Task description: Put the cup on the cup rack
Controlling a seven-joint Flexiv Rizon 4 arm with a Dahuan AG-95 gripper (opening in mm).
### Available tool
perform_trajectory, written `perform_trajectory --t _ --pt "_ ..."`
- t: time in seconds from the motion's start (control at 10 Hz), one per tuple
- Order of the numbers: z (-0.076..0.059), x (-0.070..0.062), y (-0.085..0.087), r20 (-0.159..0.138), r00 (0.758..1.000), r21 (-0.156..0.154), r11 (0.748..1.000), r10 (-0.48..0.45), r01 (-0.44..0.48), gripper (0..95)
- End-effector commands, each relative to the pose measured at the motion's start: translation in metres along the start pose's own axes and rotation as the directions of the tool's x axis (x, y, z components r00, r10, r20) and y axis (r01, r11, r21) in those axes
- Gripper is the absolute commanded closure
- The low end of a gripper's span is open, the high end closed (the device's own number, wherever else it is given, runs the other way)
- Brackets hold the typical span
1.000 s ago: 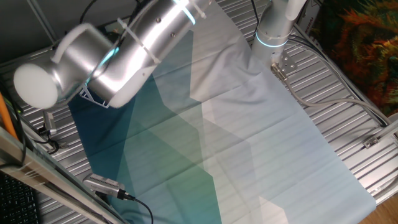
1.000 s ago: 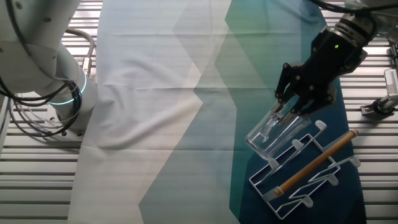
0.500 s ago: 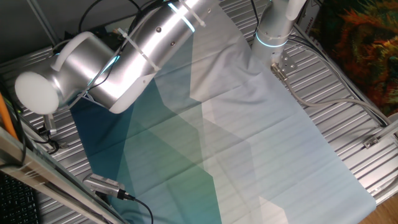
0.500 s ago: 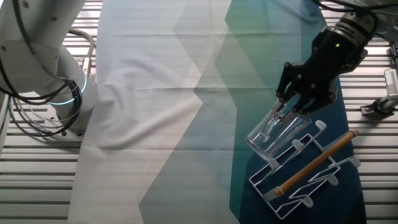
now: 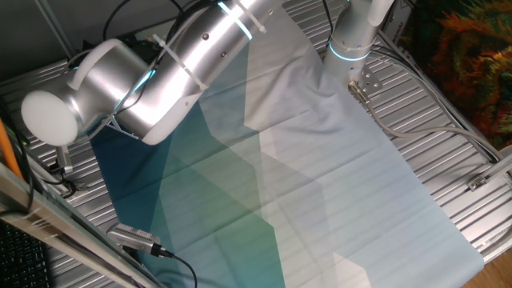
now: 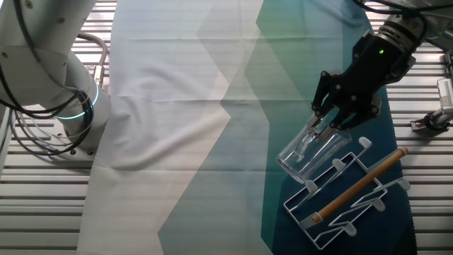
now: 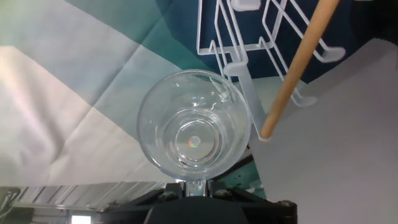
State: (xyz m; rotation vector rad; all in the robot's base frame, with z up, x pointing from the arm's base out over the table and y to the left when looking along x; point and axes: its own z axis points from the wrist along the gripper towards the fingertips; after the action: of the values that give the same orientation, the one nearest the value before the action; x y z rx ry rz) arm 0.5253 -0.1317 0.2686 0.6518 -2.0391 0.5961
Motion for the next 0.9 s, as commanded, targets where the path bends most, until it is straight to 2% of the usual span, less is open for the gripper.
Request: perform_trajectory --t 0.1,0.4,0.6,0.9 --pt "-0.002 0.003 0.001 0.000 1.000 0.002 1.000 -0.002 0.002 95.0" --pt "-0.002 0.007 0.000 -0.002 1.000 0.006 1.000 -0.004 0.004 95.0" --pt "0.001 0.017 -0.007 0.002 1.000 0.002 1.000 -0.018 0.018 95.0" --pt "0.006 0.035 -0.017 -0.007 0.999 0.007 0.999 -0.036 0.036 95.0"
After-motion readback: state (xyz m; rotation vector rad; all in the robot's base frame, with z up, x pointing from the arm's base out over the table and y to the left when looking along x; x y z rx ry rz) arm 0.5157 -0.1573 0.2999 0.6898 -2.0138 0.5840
